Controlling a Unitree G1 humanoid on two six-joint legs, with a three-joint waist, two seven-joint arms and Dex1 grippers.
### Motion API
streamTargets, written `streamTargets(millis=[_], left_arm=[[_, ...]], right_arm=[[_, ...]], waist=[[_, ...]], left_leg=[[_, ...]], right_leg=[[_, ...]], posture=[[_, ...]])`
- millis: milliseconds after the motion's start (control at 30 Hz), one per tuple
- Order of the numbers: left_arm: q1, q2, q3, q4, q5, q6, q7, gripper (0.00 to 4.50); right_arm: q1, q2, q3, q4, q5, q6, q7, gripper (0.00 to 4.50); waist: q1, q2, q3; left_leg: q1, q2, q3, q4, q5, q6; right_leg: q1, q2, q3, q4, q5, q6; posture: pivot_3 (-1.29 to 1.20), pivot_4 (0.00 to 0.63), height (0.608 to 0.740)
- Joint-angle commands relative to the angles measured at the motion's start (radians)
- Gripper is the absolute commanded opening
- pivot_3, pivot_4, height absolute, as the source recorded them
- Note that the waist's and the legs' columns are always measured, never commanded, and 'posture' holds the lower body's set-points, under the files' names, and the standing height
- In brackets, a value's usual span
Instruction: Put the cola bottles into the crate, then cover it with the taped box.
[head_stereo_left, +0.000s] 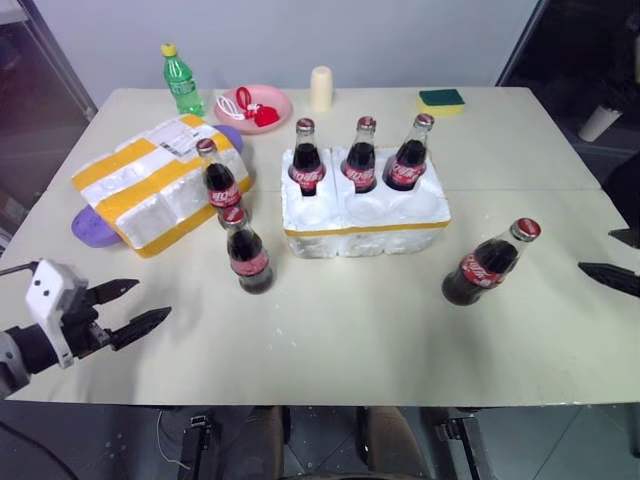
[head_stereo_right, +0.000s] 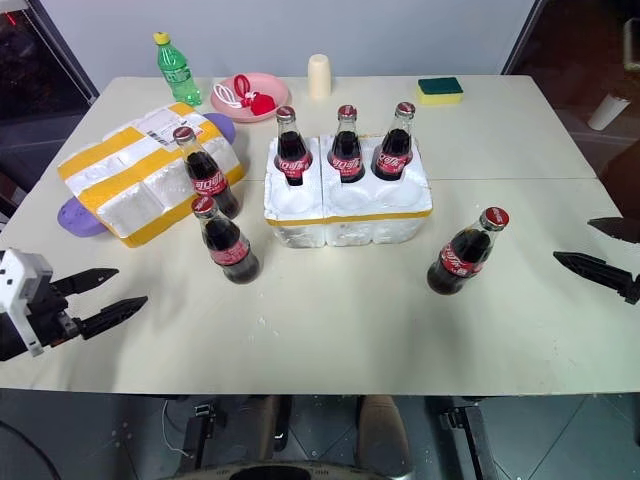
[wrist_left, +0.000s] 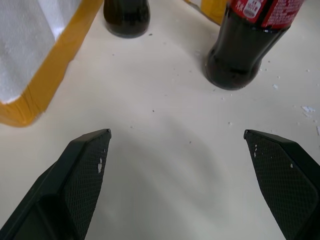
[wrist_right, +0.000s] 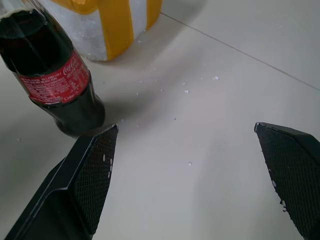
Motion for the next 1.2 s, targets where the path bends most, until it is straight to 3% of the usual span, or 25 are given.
streamTargets(millis=[33, 400, 600, 867, 1200], left_arm=[[-0.005, -0.004, 0.011, -0.027, -0.008, -0.009, 0.007, 4.46], [-0.087, -0.009, 0.001, 0.028, -0.016, 0.012, 0.058, 4.46], [-0.185, 0.010, -0.052, 0.025, -0.049, 0.037, 0.035, 4.46], [-0.393, 0.073, -0.218, 0.055, -0.074, 0.070, -0.088, 4.46], [-0.582, 0.001, -0.466, 0.205, 0.060, -0.054, -0.166, 4.46]], right_arm=[[-0.011, 0.005, -0.019, 0.004, 0.007, -0.021, 0.000, 4.50], [0.003, 0.022, -0.025, 0.015, 0.002, -0.033, -0.026, 4.50], [-0.066, -0.019, -0.012, 0.058, 0.022, 0.002, -0.004, 4.50], [-0.292, -0.150, 0.046, -0.167, 0.291, 0.333, 0.149, 4.50], [-0.524, -0.118, 0.217, -0.363, 0.421, 0.492, 0.094, 4.50]], waist=[[0.000, 0.000, 0.000], [0.000, 0.000, 0.000], [0.000, 0.000, 0.000], [-0.005, 0.004, 0.001], [0.004, 0.002, 0.002]], left_leg=[[0.000, 0.000, 0.000, 0.000, 0.000, 0.000], [0.000, 0.000, 0.000, 0.000, 0.000, 0.000], [0.001, 0.000, 0.000, 0.001, 0.000, 0.000], [0.002, 0.000, 0.000, 0.000, 0.000, 0.000], [0.000, 0.000, 0.000, 0.000, 0.000, 0.000]], right_leg=[[0.000, 0.000, 0.000, 0.000, 0.000, 0.000], [0.000, 0.000, 0.000, 0.000, 0.000, 0.000], [0.001, 0.000, 0.000, 0.001, 0.000, 0.000], [0.000, 0.001, 0.000, 0.003, 0.000, 0.000], [-0.001, 0.001, 0.000, 0.002, 0.000, 0.001]], posture=[[0.00, 0.150, 0.739], [0.00, 0.150, 0.739], [0.00, 0.150, 0.739], [0.00, 0.150, 0.739], [0.00, 0.150, 0.739]])
